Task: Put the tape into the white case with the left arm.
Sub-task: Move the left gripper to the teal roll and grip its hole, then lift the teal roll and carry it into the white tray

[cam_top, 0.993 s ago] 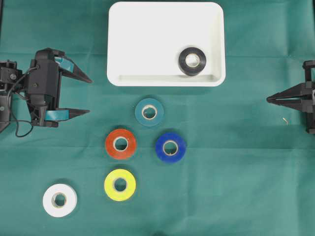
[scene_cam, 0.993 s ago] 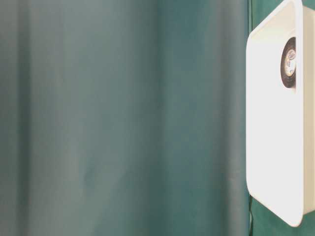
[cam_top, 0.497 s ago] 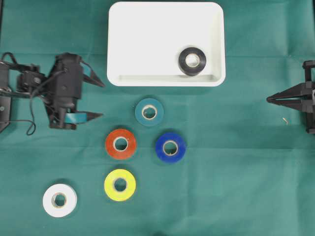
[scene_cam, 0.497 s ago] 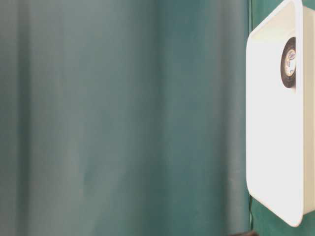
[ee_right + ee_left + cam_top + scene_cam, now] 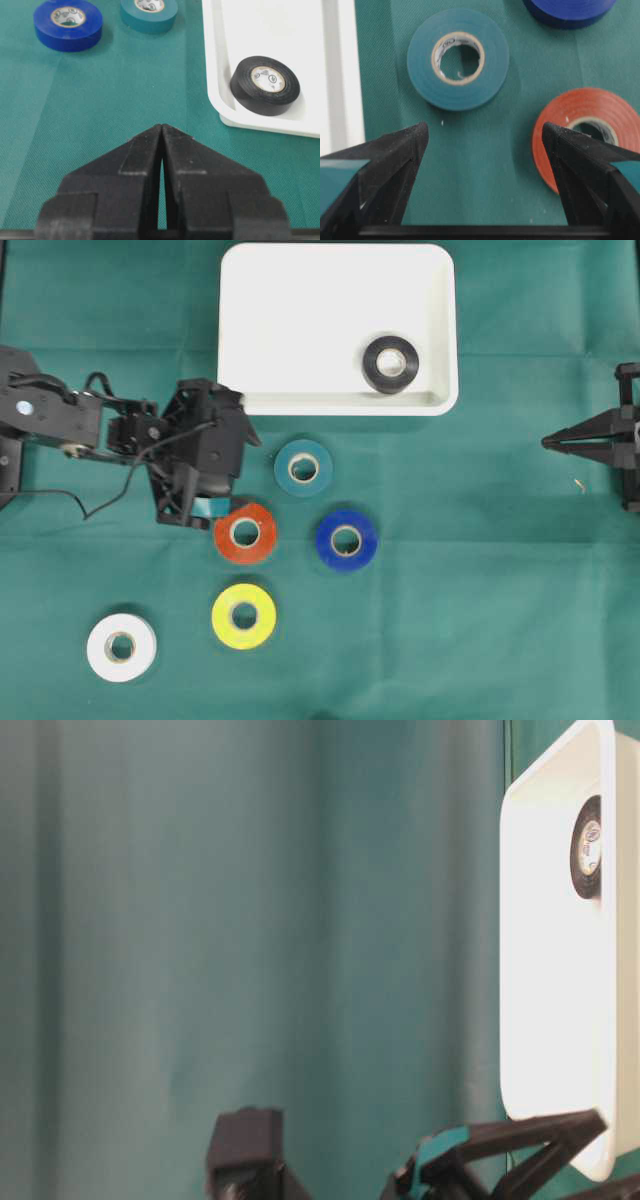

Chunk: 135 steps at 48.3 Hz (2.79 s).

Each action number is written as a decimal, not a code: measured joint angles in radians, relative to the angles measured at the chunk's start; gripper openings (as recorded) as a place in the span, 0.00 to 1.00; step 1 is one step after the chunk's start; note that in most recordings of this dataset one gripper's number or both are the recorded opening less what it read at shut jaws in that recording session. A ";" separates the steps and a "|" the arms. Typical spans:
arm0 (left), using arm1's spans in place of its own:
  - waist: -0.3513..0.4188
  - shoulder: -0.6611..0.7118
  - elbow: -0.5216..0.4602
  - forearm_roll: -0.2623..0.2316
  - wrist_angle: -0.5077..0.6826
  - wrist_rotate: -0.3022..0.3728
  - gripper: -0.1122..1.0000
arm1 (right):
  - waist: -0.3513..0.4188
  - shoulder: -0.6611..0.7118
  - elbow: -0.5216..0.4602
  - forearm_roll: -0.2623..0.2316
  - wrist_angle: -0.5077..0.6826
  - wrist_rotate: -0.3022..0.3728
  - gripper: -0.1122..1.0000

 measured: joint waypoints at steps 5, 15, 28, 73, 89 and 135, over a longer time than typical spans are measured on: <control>-0.002 0.037 -0.023 0.000 0.002 0.000 0.98 | -0.002 0.000 0.002 0.000 0.000 0.000 0.02; -0.012 0.123 -0.086 0.000 0.000 0.000 0.98 | -0.002 0.000 0.002 0.000 0.000 0.000 0.02; -0.021 0.195 -0.150 0.000 0.000 0.000 0.98 | -0.002 0.000 0.002 0.000 0.000 0.000 0.02; -0.025 0.311 -0.219 -0.002 0.000 0.002 0.97 | -0.002 0.000 0.002 0.000 0.000 0.000 0.02; -0.025 0.313 -0.219 -0.002 0.002 0.002 0.48 | -0.002 0.000 0.002 0.000 0.000 0.000 0.02; -0.041 0.114 -0.218 0.000 0.184 0.000 0.32 | -0.002 0.000 0.002 0.000 0.000 0.000 0.02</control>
